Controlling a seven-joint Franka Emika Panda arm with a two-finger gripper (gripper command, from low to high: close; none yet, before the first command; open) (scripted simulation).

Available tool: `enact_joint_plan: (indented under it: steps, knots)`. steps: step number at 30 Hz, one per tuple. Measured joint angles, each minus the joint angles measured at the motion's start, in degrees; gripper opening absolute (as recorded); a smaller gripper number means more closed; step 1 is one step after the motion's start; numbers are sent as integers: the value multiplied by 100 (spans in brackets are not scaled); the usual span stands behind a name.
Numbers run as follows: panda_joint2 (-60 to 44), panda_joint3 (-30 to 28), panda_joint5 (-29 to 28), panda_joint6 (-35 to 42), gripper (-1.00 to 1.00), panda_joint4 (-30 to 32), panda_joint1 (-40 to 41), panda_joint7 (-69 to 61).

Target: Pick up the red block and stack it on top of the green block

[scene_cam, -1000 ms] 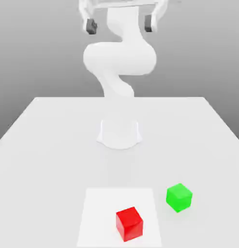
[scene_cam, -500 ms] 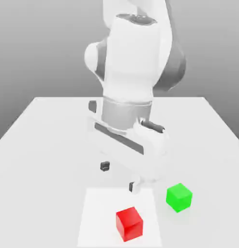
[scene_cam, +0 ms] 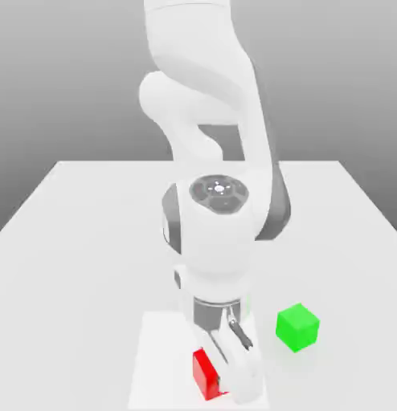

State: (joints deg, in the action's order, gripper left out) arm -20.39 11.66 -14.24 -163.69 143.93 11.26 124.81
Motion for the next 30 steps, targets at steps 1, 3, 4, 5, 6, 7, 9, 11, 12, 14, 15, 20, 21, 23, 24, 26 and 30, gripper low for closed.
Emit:
enact_joint_plan:
  steps: [1,3,4,5,6,7,9,11,12,14,15,20,21,23,24,26,30]
  knots:
    - [-72,-46,-43,-53,-100,-12,-36,35]
    - [138,81,106,112,-100,24,59,-75]
    - [312,175,233,250,-100,54,128,-169]
    - [504,259,379,401,-100,87,182,-276]
    - [702,334,525,560,-100,123,226,-385]
    - [901,401,665,718,-100,162,257,-482]
    - [1264,622,938,878,-100,350,107,-272]
    - [1611,879,1206,972,-100,581,-215,89]
    - [1780,986,1341,1009,-100,703,-429,282]
    - [2111,1145,1599,1068,-100,953,-900,685]
    - [2272,1202,1720,1093,-100,1080,-1060,895]
    - [2340,1358,1669,855,-100,1370,-1198,1656]
    - [2221,1353,1534,745,-100,1368,-1172,1768]
    - [1953,1311,1219,510,-100,1358,-1145,2006]
    - [1810,1263,1043,387,-100,1353,-1155,2133]
    - [1514,1114,672,136,-100,1344,-1232,2399]
    - [1274,957,372,-67,100,1339,-1334,2614]
